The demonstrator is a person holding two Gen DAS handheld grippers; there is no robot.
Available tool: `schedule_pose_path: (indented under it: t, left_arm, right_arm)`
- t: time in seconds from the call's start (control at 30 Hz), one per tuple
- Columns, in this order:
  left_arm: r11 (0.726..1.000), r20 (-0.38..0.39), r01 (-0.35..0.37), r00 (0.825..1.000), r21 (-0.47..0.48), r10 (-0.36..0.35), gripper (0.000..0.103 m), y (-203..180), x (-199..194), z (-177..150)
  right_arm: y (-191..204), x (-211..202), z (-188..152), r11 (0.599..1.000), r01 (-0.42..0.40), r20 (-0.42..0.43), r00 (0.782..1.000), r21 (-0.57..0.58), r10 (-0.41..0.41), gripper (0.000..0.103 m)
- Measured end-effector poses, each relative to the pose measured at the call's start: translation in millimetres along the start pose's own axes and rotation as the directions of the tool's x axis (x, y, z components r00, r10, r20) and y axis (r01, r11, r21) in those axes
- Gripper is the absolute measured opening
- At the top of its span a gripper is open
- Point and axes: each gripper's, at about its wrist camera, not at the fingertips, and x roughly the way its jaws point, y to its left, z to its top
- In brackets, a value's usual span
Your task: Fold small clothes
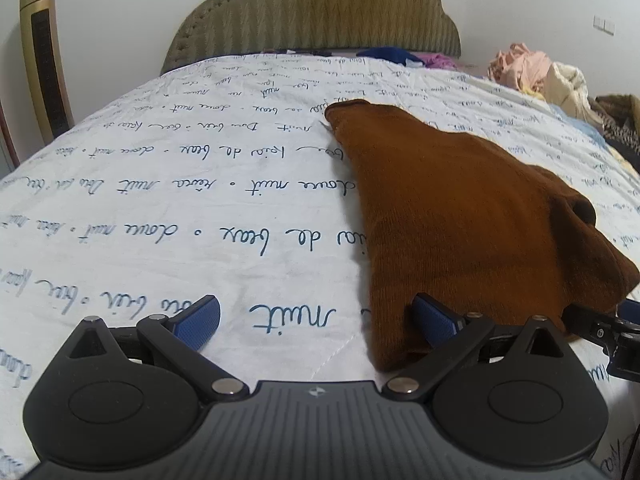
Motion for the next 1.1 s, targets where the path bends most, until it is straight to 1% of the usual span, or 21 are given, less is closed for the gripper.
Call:
schedule_pose_path:
  t: [0.1,0.23,0.4,0.57,0.9,1.1]
  left_arm:
    - [0.999,-0.016,-0.037,0.999,0.018,0.037,0.103,-3,-6,4]
    - [0.996,-0.014,-0.08,0.997,0.043,0.08,0.103,-6,-15,6]
    - [0.991,-0.018,-0.113,0.993,0.073,0.115,0.103,-7,-21,6]
    - [0.992,-0.04,-0.104,0.994,0.066,0.106,0.103,-4,-23,4]
    - [0.99,-0.07,-0.103,0.992,0.092,0.109,0.103,-6,-23,-1]
    - [0.99,-0.076,-0.103,0.991,0.092,0.11,0.103,-6,-23,-2]
  right_arm:
    - [4,-6,1,1.0,-0.005,-0.009,1.0,-0.008,0.005,0.103]
    - [15,-14,1,0.999,-0.013,-0.02,1.0,-0.043,0.013,0.103]
    - [31,-22,0,0.996,-0.022,-0.033,0.999,-0.089,0.019,0.103]
    - [36,-28,0,0.993,-0.031,-0.032,0.999,-0.11,0.027,0.103]
    - [35,-32,-1,0.993,-0.024,-0.032,0.999,-0.118,0.021,0.103]
    - [34,-33,-2,0.993,-0.022,-0.034,0.999,-0.118,0.018,0.103]
